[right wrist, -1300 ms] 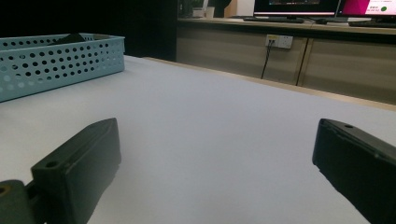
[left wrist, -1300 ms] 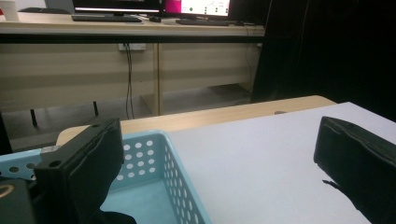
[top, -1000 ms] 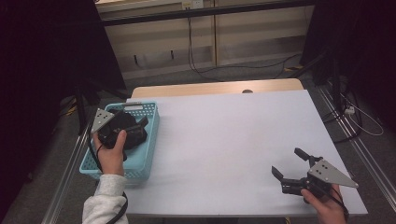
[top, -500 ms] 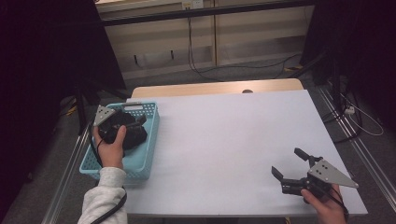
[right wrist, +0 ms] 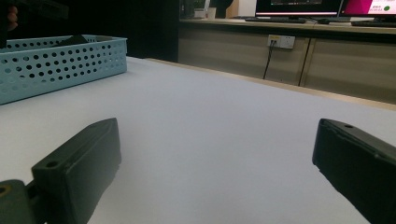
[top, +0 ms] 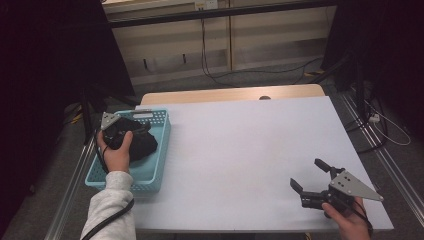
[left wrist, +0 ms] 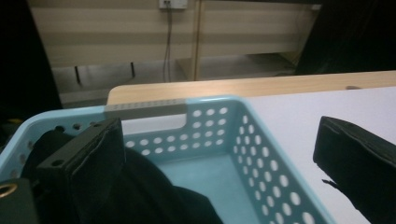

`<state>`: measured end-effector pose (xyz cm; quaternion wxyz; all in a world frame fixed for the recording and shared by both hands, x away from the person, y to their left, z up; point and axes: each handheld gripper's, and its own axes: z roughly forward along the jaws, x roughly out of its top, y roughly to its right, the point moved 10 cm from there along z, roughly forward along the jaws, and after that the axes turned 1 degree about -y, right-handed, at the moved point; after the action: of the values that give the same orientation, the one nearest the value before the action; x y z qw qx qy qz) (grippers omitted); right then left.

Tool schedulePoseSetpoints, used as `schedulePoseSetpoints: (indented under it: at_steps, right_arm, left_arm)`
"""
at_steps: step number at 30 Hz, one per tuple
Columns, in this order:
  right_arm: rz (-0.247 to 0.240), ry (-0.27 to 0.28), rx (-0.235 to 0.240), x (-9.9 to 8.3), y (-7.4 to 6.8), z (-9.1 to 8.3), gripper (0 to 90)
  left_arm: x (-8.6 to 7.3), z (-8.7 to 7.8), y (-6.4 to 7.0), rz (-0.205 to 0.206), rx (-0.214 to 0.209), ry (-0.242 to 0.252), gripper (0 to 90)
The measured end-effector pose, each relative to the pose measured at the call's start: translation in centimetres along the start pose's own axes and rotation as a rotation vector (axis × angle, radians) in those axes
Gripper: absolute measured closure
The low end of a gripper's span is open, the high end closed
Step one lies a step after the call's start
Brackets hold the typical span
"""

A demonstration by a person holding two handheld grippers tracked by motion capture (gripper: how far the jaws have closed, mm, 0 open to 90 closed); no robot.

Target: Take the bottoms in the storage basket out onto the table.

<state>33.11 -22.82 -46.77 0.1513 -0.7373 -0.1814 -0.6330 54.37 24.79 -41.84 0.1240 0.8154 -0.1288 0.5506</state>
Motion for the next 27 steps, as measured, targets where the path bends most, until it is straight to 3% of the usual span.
schedulePoseSetpoints:
  at_steps: [7,10,13,15,22,27]
  right_arm:
    - [0.002,0.000,0.001,0.0,0.0,0.0,0.4]
    - [0.002,0.001,0.001,0.0,0.0,0.0,0.4]
    - [0.006,-0.001,0.001,0.0,0.0,0.0,0.4]
    - [0.009,0.000,0.002,0.0,0.0,0.0,0.4]
    - [0.013,0.000,0.006,0.0,-0.1,0.1,0.5]
    - [0.010,0.001,0.018,0.0,-0.5,0.1,0.4]
  left_arm:
    - [-1.3,1.0,-1.2,-0.027,0.049,-0.056,2.5]
    - [-2.1,1.6,-2.1,-0.068,0.086,-0.100,2.8]
    - [-2.2,1.9,-2.3,-0.098,0.102,-0.114,3.3]
    - [-2.5,2.2,-2.5,-0.092,0.113,-0.133,3.3]
    - [-3.0,3.4,-2.6,-0.125,0.158,-0.196,4.1]
    - [-3.1,3.8,-3.3,-0.129,0.196,-0.209,4.1]
